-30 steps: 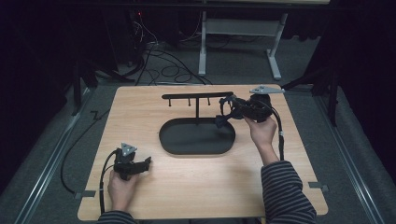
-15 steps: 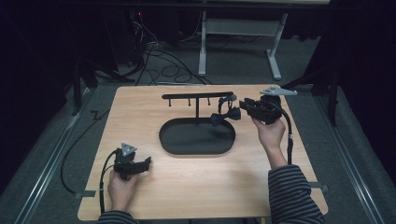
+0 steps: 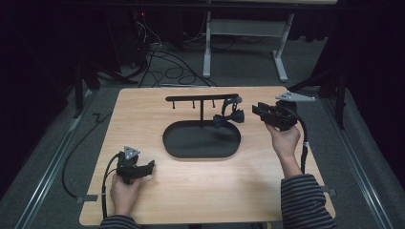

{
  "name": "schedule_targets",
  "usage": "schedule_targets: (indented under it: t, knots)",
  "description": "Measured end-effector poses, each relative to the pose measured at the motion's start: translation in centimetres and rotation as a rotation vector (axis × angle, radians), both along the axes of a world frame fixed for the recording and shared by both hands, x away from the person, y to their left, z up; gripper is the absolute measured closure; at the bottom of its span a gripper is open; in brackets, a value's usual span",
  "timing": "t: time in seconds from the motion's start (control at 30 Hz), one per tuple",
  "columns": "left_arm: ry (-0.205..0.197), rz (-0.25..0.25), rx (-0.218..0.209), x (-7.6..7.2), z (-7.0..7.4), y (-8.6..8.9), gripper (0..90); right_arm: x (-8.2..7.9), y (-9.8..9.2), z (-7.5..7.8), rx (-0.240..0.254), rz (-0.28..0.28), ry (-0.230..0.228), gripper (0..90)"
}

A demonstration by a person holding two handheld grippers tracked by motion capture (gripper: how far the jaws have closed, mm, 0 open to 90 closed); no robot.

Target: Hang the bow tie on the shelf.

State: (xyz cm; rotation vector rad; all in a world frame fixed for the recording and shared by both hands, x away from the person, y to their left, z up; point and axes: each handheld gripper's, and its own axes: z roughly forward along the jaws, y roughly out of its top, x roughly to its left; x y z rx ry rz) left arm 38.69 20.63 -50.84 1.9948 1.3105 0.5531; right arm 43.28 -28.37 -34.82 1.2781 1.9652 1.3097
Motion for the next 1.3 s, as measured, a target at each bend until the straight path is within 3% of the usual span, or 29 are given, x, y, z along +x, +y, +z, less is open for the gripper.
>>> schedule_targets:
  t: [0.83,1.3]
  knots:
    - [0.0,0.0,-0.001,0.0,0.0,0.0,19.8,-2.6,-2.7,-0.1,0.066,-0.022,-0.009,60.2]
    - [0.0,0.0,-0.001,0.0,0.0,0.0,19.8,-4.2,-3.9,-0.3,0.076,-0.038,-0.017,59.0]
